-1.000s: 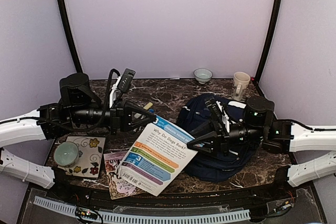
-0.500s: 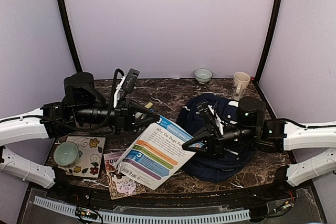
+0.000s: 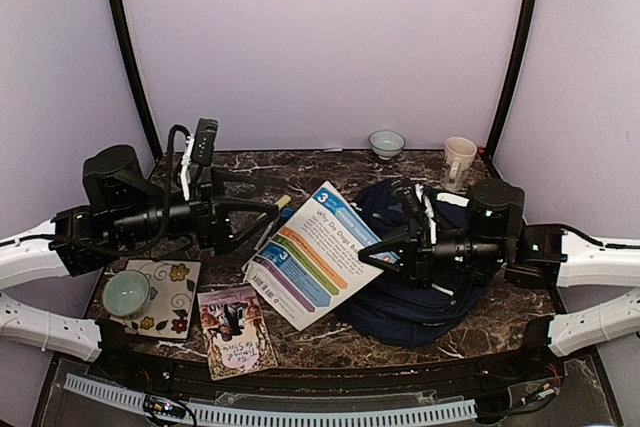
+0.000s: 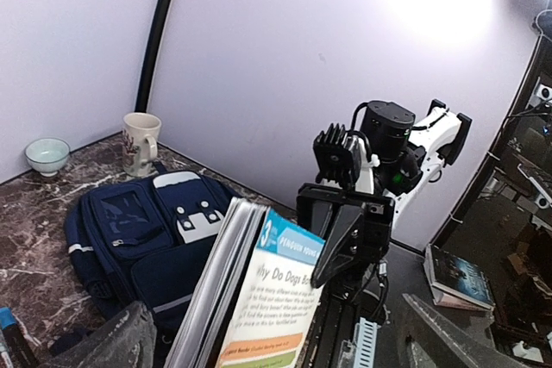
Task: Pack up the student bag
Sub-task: Pass from the left arm to the right, then pass from the right arm to the left, then pick up the largest pocket of the bag from the student bag.
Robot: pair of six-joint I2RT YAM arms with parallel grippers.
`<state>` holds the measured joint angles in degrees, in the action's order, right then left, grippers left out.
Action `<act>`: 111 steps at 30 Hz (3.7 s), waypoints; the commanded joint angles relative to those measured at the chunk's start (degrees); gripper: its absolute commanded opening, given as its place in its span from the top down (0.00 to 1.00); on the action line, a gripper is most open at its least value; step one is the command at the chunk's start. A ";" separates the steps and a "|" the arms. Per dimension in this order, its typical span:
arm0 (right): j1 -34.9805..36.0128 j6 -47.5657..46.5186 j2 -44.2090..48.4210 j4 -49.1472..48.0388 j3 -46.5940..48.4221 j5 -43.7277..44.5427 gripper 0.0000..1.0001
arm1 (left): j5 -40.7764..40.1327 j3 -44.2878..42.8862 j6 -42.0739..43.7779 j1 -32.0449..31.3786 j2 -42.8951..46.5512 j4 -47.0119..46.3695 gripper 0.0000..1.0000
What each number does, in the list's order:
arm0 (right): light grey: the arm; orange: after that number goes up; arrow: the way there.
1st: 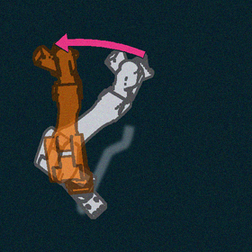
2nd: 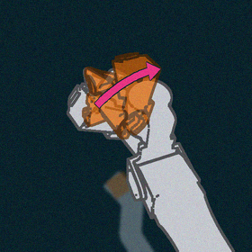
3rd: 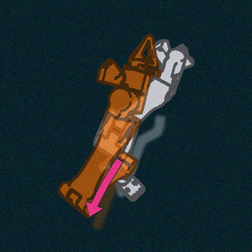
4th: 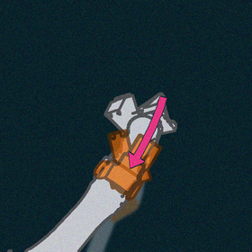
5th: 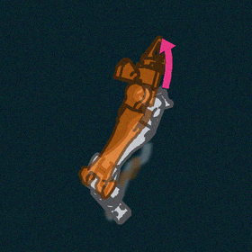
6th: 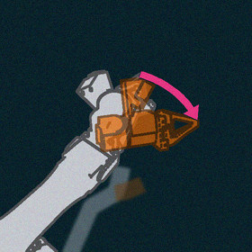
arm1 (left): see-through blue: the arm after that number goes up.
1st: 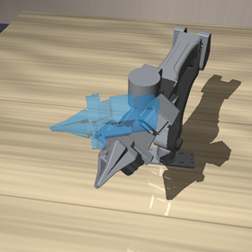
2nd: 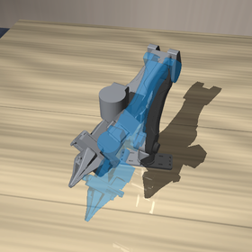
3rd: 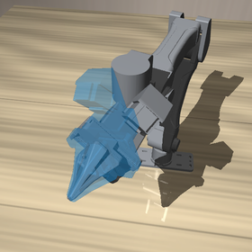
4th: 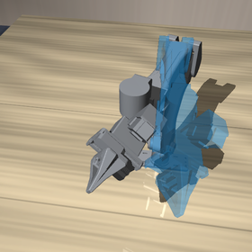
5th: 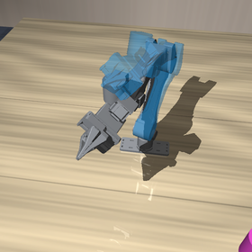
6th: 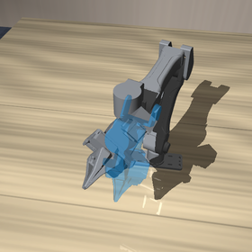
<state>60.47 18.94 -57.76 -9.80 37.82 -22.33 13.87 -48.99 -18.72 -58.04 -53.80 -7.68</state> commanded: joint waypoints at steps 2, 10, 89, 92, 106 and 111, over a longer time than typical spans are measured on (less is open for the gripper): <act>0.02 1.96 5.68 -2.16 2.14 8.33 1.00 | -6.16 5.55 2.48 -0.23 4.98 -4.06 0.01; -0.02 3.92 7.78 -5.65 2.91 12.11 1.00 | -3.76 11.65 2.10 -0.23 9.49 -10.21 0.01; 0.05 2.18 -2.44 26.09 5.78 31.16 0.04 | -20.10 26.34 -13.07 -0.23 12.23 -20.51 1.00; 0.43 2.83 -5.57 27.43 5.36 30.72 0.04 | -21.00 26.72 -12.88 -0.23 12.04 -20.36 1.00; 3.30 5.45 -16.27 31.97 5.63 34.25 0.02 | -19.35 27.14 -12.13 -0.23 12.14 -18.94 1.00; 3.26 7.32 -17.05 31.89 5.12 37.99 0.17 | -18.72 27.04 -12.08 -0.23 11.73 -18.94 1.00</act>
<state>63.40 24.27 -74.48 23.57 43.18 12.93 -5.82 -22.13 -31.51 -58.15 -42.46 -23.68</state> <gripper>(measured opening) 0.902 0.038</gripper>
